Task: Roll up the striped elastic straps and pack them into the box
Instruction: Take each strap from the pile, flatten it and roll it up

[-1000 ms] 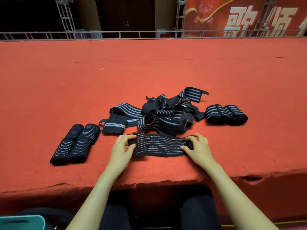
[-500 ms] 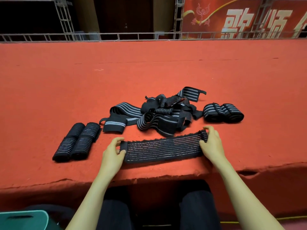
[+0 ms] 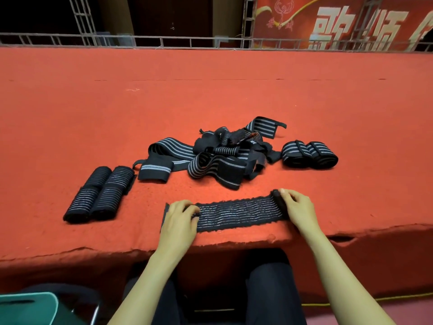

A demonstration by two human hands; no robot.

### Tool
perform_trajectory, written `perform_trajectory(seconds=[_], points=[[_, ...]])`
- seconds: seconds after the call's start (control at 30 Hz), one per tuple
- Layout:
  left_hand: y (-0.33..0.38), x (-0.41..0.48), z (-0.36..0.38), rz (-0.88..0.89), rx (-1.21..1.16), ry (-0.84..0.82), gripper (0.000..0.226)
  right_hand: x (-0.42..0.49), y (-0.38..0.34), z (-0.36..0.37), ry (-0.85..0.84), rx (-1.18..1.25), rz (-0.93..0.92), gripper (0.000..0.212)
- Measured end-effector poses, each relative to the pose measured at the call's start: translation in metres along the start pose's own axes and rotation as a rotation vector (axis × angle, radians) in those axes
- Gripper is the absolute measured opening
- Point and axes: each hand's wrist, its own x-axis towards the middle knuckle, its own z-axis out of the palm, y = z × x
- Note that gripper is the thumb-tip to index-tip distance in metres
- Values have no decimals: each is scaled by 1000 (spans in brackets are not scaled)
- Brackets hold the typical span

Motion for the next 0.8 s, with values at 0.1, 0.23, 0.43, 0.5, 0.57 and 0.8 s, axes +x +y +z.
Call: perform_trajectory(seconds=[0.1, 0.23, 0.43, 0.5, 0.57, 0.8], points=[[11, 0, 9, -42, 13, -53, 17, -4, 0, 3, -112, 50, 71, 26], [15, 1, 8, -55, 37, -63, 21, -7, 2, 5, -87, -40, -17, 12], [10, -8, 9, -38, 68, -173, 59, 2, 11, -6, 106, -201, -107, 32], [8, -4, 9, -40, 64, -212, 56, 7, 17, -16, 171, -241, -142, 35], [6, 5, 9, -45, 36, -240, 51, 13, 24, -28, 203, -275, -123, 36], [8, 26, 12, -51, -5, -277, 39, 20, 32, -40, 133, -464, -55, 36]])
